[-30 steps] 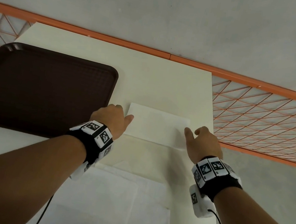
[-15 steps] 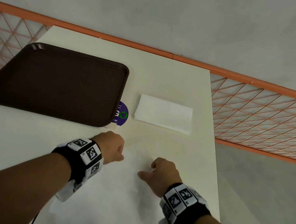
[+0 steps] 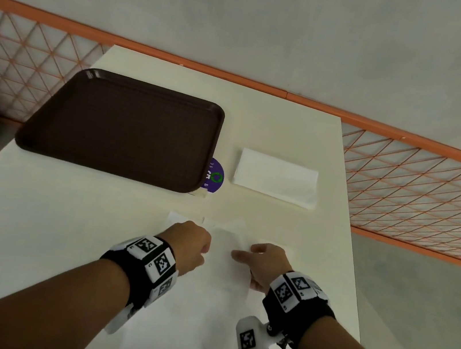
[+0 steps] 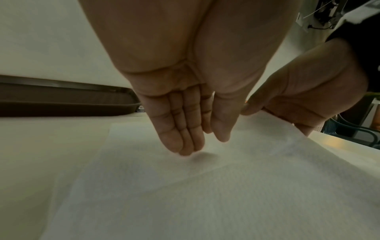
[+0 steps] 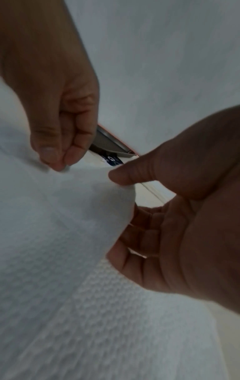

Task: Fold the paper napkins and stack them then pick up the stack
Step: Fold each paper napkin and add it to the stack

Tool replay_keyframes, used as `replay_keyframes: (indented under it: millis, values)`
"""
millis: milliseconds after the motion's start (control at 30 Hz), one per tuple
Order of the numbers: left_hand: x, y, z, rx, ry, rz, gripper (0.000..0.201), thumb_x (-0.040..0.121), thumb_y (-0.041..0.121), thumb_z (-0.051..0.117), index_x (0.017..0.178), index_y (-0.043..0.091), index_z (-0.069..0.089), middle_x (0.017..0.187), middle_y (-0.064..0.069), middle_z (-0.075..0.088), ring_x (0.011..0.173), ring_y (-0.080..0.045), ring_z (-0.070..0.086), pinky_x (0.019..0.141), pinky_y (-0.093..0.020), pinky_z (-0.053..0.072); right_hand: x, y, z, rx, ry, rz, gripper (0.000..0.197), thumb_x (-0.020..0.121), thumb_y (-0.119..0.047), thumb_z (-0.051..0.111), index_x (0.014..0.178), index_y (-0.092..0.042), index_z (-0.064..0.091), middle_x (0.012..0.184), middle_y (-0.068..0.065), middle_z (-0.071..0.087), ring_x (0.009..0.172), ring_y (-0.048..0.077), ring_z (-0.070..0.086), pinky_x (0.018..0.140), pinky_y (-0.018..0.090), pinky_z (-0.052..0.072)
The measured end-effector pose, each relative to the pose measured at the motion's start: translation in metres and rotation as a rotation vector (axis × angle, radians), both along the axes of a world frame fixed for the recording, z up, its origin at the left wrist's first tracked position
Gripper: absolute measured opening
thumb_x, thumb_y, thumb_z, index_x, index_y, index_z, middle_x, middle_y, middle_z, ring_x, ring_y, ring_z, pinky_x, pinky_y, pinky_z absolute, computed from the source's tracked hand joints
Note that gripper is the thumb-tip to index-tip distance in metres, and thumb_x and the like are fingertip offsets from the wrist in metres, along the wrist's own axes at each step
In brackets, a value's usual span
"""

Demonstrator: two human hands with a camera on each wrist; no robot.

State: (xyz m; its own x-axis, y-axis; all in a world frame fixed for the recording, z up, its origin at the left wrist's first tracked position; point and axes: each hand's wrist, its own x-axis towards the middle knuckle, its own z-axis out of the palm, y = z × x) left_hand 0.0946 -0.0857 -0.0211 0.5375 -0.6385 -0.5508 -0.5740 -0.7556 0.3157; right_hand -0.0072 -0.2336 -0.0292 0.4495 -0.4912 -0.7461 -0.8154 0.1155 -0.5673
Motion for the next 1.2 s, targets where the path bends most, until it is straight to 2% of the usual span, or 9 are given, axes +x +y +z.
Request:
replay_keyframes:
  millis: [167, 267, 400, 600, 700, 800, 867, 1033, 1200]
  values:
    - [0.001, 0.012, -0.002, -0.114, 0.052, 0.089, 0.024, 0.089, 0.022, 0.059, 0.112, 0.021, 0.063, 0.117, -0.001, 0.061, 0.104, -0.018, 0.059, 0.089, -0.025, 0.048, -0.008, 0.001, 0.012, 0.167, -0.085, 0.075, 0.031, 0.077, -0.010, 0.077, 0.105, -0.001, 0.066, 0.099, 0.011, 0.072, 0.081, 0.022, 0.068, 0.068, 0.033, 0.058]
    - [0.007, 0.019, -0.004, -0.242, -0.002, 0.129, 0.036, 0.089, 0.023, 0.061, 0.124, 0.023, 0.055, 0.129, 0.003, 0.052, 0.115, -0.016, 0.052, 0.096, -0.026, 0.043, -0.011, -0.003, 0.018, 0.066, -0.126, 0.216, 0.009, 0.080, -0.009, 0.074, 0.084, -0.010, 0.066, 0.087, 0.007, 0.069, 0.078, 0.021, 0.066, 0.075, 0.042, 0.059]
    - [0.016, 0.017, 0.005, -0.303, -0.123, -0.028, 0.068, 0.086, 0.026, 0.064, 0.145, 0.028, 0.030, 0.151, 0.008, 0.028, 0.140, -0.015, 0.025, 0.114, -0.035, 0.027, -0.014, -0.011, 0.033, -0.031, -0.183, 0.359, 0.016, 0.078, -0.003, 0.073, 0.075, -0.015, 0.062, 0.078, 0.007, 0.067, 0.075, 0.024, 0.065, 0.080, 0.051, 0.057]
    - [0.029, -0.006, 0.022, -0.180, -0.108, -0.027, 0.037, 0.088, 0.030, 0.059, 0.125, 0.026, 0.055, 0.121, 0.002, 0.059, 0.116, -0.020, 0.052, 0.102, -0.033, 0.038, -0.023, -0.038, 0.047, -0.040, -0.231, 0.312, 0.035, 0.076, 0.006, 0.072, 0.102, -0.015, 0.061, 0.092, 0.011, 0.069, 0.086, 0.029, 0.069, 0.077, 0.051, 0.058]
    - [0.028, -0.017, 0.026, -0.185, -0.079, -0.011, 0.024, 0.091, 0.026, 0.057, 0.113, 0.020, 0.062, 0.107, -0.001, 0.064, 0.100, -0.020, 0.059, 0.083, -0.028, 0.046, -0.027, -0.055, 0.047, -0.250, -0.208, 0.422, 0.037, 0.075, -0.001, 0.075, 0.101, -0.023, 0.060, 0.094, 0.006, 0.068, 0.089, 0.026, 0.068, 0.077, 0.038, 0.058]
    - [0.025, -0.026, 0.028, -0.201, -0.133, -0.037, 0.021, 0.093, 0.028, 0.051, 0.111, 0.023, 0.062, 0.107, -0.001, 0.064, 0.099, -0.021, 0.057, 0.084, -0.032, 0.048, -0.027, -0.068, 0.047, -0.492, -0.151, 0.530, 0.026, 0.077, -0.012, 0.073, 0.092, -0.028, 0.060, 0.087, -0.005, 0.064, 0.082, 0.016, 0.061, 0.061, 0.015, 0.043]
    - [0.023, -0.031, 0.029, -0.216, -0.180, -0.073, 0.023, 0.096, 0.029, 0.048, 0.113, 0.023, 0.063, 0.111, 0.000, 0.064, 0.103, -0.020, 0.057, 0.088, -0.033, 0.048, -0.028, -0.073, 0.047, -0.609, -0.106, 0.564, 0.015, 0.081, -0.019, 0.070, 0.086, -0.028, 0.060, 0.084, -0.008, 0.060, 0.081, 0.013, 0.056, 0.057, 0.015, 0.038]
    - [0.019, -0.039, 0.031, -0.146, -0.260, -0.210, 0.033, 0.101, 0.029, 0.037, 0.123, 0.021, 0.060, 0.122, 0.000, 0.059, 0.112, -0.021, 0.053, 0.092, -0.033, 0.044, -0.035, -0.077, 0.041, -0.704, -0.088, 0.675, 0.006, 0.085, -0.025, 0.063, 0.084, -0.030, 0.061, 0.099, -0.008, 0.068, 0.096, 0.014, 0.063, 0.084, 0.029, 0.051]
    - [0.005, -0.038, 0.028, -0.092, -0.178, -0.290, 0.032, 0.097, 0.031, 0.043, 0.122, 0.028, 0.063, 0.127, 0.006, 0.055, 0.120, -0.019, 0.049, 0.099, -0.036, 0.042, -0.042, -0.068, 0.035, -0.727, -0.027, 0.846, 0.013, 0.090, -0.025, 0.055, 0.100, -0.027, 0.064, 0.110, -0.007, 0.064, 0.102, 0.016, 0.060, 0.085, 0.029, 0.049]
